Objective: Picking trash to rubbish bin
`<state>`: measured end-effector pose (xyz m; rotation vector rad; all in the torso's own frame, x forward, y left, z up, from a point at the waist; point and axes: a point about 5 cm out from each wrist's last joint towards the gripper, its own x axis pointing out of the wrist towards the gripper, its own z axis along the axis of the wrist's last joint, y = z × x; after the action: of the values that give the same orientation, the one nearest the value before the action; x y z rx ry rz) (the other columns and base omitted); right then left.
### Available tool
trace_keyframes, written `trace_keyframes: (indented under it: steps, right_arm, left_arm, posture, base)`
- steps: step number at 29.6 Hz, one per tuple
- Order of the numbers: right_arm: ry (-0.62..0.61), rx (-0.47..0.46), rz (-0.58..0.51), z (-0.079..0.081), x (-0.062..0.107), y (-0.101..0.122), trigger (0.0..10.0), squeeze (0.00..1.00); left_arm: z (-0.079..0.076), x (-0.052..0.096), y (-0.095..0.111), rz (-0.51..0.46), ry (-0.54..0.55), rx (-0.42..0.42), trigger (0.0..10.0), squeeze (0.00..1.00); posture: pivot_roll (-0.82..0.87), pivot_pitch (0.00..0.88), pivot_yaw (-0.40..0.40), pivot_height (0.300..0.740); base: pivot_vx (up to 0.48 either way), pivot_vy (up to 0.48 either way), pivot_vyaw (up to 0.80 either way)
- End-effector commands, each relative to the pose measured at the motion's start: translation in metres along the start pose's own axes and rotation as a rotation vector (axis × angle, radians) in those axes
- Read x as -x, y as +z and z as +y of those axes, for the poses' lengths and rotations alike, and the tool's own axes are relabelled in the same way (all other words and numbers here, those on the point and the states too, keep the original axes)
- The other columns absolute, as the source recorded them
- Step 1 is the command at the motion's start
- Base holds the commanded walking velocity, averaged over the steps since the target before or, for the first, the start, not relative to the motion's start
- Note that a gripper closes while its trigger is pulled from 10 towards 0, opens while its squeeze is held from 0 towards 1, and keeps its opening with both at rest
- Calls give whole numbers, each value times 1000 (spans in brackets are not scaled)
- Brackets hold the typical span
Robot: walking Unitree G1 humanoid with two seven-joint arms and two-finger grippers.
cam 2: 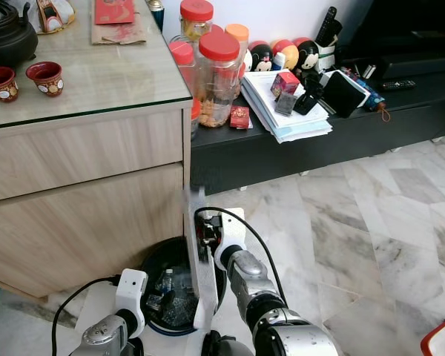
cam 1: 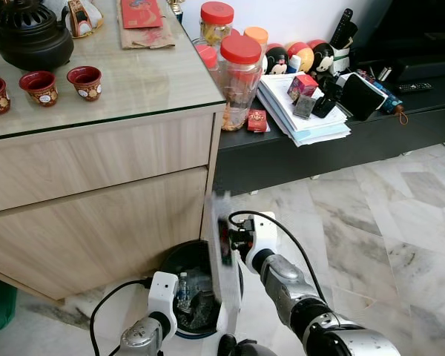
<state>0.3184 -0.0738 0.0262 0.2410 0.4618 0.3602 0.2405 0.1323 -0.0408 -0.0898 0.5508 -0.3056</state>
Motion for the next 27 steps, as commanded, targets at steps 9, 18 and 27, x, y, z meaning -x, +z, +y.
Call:
trace_keyframes:
  steps: [9, 18, 27]
  right_arm:
    - [1, 11, -16, -3, 1, 3, 10000, 0]
    - [-214, 7, 28, -69, 27, -5, 10000, 0]
    - [-415, -22, 203, -123, 79, -60, 10000, 0]
  left_arm:
    - [-5, 1, -6, 19, -6, 10, 10000, 0]
    - [18, 19, -35, 138, 191, -11, 10000, 0]
    - [39, 50, -73, 252, 419, 87, 10000, 0]
  posture:
    - [145, 214, -168, 740]
    - [132, 208, -168, 740]
    - [111, 179, -160, 740]
  base:
    - [0, 0, 0]
    - [0, 0, 0]
    - [0, 0, 0]
